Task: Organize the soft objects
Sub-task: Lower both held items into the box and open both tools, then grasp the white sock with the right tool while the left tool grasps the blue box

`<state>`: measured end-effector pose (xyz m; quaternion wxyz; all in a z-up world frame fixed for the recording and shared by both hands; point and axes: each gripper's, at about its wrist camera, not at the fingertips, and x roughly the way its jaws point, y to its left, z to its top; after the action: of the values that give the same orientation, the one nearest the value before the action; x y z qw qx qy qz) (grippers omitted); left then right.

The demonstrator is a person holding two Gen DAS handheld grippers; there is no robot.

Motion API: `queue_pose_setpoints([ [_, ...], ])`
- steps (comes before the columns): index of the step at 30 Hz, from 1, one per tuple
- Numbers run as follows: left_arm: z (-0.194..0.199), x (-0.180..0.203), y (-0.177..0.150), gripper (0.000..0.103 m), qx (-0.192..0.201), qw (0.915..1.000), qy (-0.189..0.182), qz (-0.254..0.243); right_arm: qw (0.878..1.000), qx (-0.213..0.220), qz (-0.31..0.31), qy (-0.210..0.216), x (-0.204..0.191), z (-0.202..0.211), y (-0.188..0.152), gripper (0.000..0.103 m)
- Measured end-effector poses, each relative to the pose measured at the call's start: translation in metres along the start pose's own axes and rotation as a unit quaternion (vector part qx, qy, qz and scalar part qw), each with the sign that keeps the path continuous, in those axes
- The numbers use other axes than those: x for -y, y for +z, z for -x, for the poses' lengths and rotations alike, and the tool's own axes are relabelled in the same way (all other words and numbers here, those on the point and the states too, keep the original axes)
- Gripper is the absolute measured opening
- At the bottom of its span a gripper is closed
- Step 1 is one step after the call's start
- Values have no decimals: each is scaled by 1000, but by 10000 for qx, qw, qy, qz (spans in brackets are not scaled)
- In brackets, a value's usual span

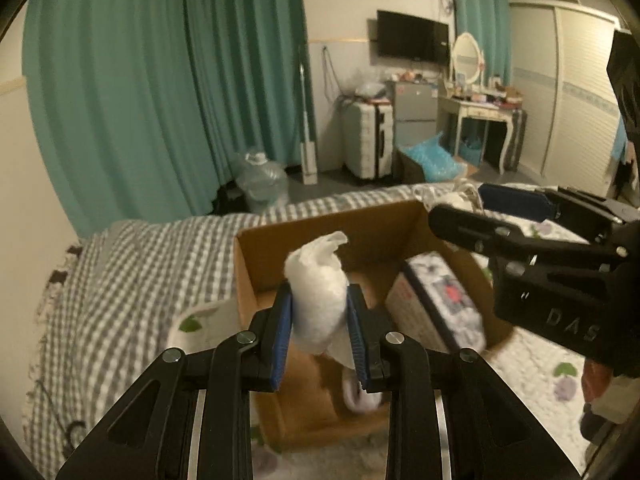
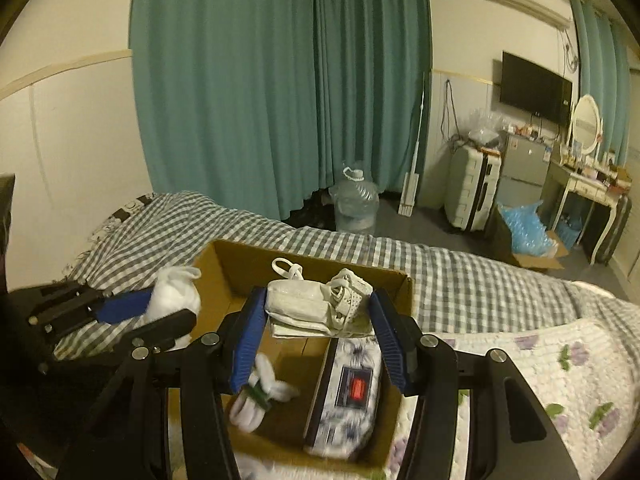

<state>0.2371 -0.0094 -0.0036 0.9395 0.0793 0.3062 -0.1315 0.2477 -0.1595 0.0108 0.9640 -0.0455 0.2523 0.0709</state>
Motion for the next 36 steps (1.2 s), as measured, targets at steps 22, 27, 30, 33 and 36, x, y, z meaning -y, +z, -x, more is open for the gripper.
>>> queue_pose_setpoints([
  [22,61,-4,25,59,616,9972,414,-31,9977,590,-82,-328,9,91,21,89],
  [27,146,-6,32,78,1272,9911,370,146,9948,890,163,-460,-15,165,27,97],
  [30,189,-8,30,78,1506,9880,272,191,9927,1003,336,-581,-30,206,22,101],
  [33,217,-10,23,78,1611,9862,324,207,9922,1019,377,-616,-37,232,12,101],
  [36,225,-11,9,78,1505,9876,363,241,9937,922,338,-544,-43,247,-9,101],
])
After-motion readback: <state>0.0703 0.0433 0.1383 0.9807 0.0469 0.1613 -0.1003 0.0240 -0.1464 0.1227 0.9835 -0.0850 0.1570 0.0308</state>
